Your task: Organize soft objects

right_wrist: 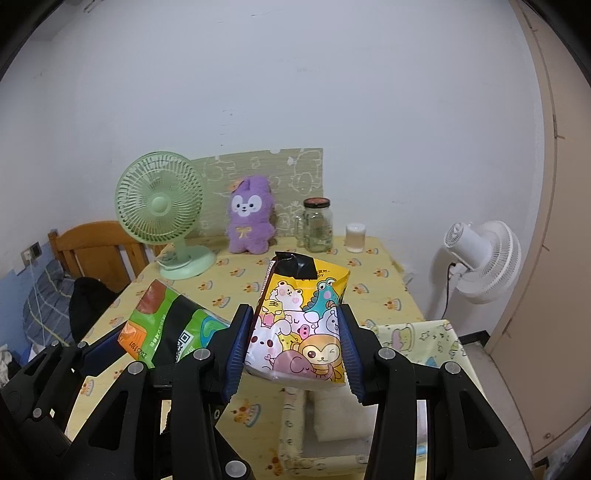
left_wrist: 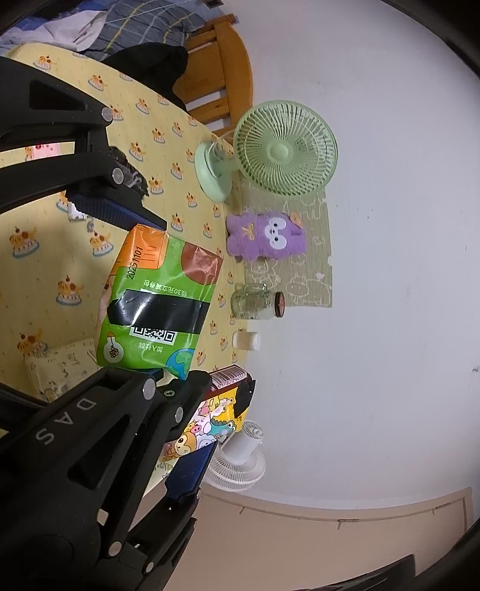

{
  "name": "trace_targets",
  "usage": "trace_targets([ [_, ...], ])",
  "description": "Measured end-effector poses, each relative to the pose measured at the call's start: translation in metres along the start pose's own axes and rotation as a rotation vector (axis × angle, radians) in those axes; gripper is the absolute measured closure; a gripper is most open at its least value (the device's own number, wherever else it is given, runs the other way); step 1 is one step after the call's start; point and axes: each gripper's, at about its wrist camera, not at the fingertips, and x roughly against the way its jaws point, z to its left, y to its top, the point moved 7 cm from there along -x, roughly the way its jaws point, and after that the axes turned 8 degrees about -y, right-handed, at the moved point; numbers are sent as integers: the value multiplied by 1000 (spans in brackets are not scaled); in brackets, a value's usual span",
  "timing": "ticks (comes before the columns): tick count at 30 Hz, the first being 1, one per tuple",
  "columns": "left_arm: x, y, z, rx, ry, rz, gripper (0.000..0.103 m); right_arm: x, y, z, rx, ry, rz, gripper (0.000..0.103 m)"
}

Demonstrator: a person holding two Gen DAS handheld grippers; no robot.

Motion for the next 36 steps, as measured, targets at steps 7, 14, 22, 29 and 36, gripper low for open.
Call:
trace_targets([
  [7, -15, -2, -20, -21, -27, 19, 30, -7, -5, -21, -12, -27, 9, 55],
  [14, -31, -7, -39, -46, -61, 45, 30, -18, -14, -46, -34, -59, 28, 55],
  [22, -52, -16, -60, -74, -107, 92, 30, -33, -25, -73, -49, -103, 58, 55],
  [29, -72, -26, -77, -104, -158, 158, 28, -44, -38, -91, -62, -127, 79, 55],
  [36, -84, -35, -88, -144, -176, 193, 17, -55, -53, -105, -85, -144, 114, 55],
])
